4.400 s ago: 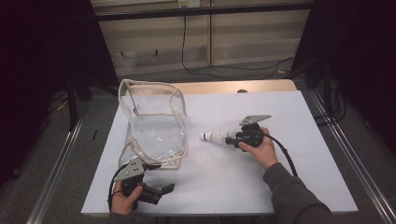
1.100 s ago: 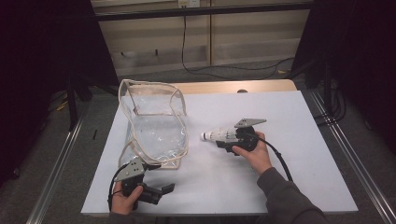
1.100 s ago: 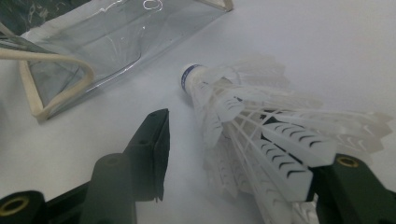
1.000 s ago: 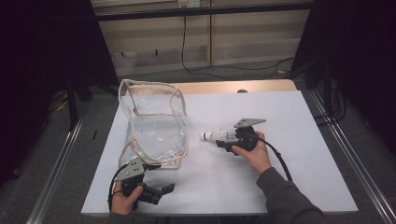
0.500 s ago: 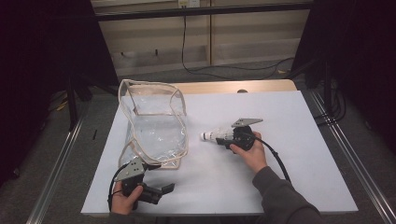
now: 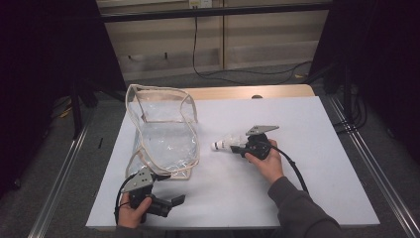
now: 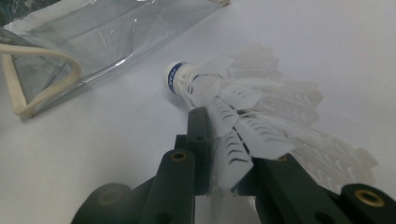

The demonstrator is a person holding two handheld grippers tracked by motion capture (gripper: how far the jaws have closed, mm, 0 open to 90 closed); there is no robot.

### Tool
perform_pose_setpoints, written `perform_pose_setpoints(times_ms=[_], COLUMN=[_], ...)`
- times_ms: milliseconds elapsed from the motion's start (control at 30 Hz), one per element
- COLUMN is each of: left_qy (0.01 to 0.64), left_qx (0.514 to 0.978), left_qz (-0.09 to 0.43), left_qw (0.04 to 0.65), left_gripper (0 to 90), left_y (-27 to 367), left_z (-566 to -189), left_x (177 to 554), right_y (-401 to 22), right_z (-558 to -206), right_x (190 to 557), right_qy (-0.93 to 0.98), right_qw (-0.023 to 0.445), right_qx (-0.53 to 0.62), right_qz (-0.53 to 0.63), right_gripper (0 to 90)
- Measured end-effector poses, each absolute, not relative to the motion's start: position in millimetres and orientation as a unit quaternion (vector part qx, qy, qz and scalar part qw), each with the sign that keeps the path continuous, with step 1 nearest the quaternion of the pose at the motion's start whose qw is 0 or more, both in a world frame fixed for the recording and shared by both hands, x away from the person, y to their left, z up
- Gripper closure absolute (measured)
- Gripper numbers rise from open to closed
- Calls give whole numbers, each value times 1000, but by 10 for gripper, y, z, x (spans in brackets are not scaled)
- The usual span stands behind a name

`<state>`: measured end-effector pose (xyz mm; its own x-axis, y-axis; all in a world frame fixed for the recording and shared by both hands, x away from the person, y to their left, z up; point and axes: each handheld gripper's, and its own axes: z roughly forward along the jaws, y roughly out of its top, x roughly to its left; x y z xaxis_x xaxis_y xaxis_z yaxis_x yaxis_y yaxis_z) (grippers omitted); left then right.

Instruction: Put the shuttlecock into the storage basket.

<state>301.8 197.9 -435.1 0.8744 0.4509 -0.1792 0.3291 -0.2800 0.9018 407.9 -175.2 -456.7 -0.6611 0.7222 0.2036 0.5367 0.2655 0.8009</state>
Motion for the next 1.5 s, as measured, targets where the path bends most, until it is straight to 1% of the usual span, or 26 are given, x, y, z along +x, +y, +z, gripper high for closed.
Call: perform_pose_setpoints(times_ms=[67, 100, 467, 567, 600, 667, 700, 767, 833, 900, 933, 967, 1000, 1167, 1267, 1500], left_qy=[244, 244, 245, 245, 245, 245, 245, 245, 244, 245, 245, 245, 245, 245, 244, 244], left_qx=[798, 798, 797, 797, 797, 797, 797, 798, 798, 798, 798, 798, 798, 798, 799, 798], left_qz=[55, 55, 56, 56, 56, 56, 56, 55, 55, 55, 55, 55, 56, 55, 57, 57], left_qw=[549, 548, 549, 549, 549, 549, 549, 549, 549, 548, 548, 548, 548, 548, 547, 548], left_gripper=[27, 28, 27, 27, 27, 27, 27, 27, 27, 27, 27, 28, 28, 28, 29, 29], left_y=[1979, 1980, 1979, 1978, 1979, 1979, 1978, 1978, 1977, 1977, 1978, 1978, 1978, 1980, 1983, 1990], left_z=[-4352, -4352, -4349, -4349, -4349, -4349, -4349, -4350, -4351, -4351, -4351, -4351, -4351, -4350, -4350, -4347], left_x=[3017, 3017, 3013, 3012, 3012, 3013, 3012, 3012, 3013, 3013, 3013, 3013, 3014, 3013, 3014, 3011], right_y=[-1759, -1764, -1799, -1789, -1782, -1770, -1761, -1750, -1741, -1731, -1729, -1728, -1727, -1709, -1727, -1763], right_z=[-4561, -4561, -4531, -4552, -4556, -4572, -4578, -4587, -4591, -4596, -4596, -4597, -4599, -4580, -4563, -4532], right_x=[4078, 4081, 4051, 4054, 4055, 4058, 4060, 4062, 4062, 4068, 4069, 4070, 4072, 4063, 4061, 4061], right_qy=[789, 790, 794, 789, 788, 785, 784, 784, 783, 785, 785, 788, 790, 796, 795, 795], right_qw=[105, 103, 97, 90, 91, 88, 90, 91, 94, 98, 100, 98, 100, 110, 110, 101], right_qx=[398, 396, 391, 398, 401, 404, 406, 406, 410, 407, 407, 401, 397, 393, 391, 392], right_qz=[457, 457, 456, 459, 459, 461, 461, 461, 459, 457, 456, 457, 455, 447, 450, 452], right_gripper=[807, 833, 830, 801, 768, 748, 715, 709, 679, 695, 759, 796, 814, 832, 867, 876])
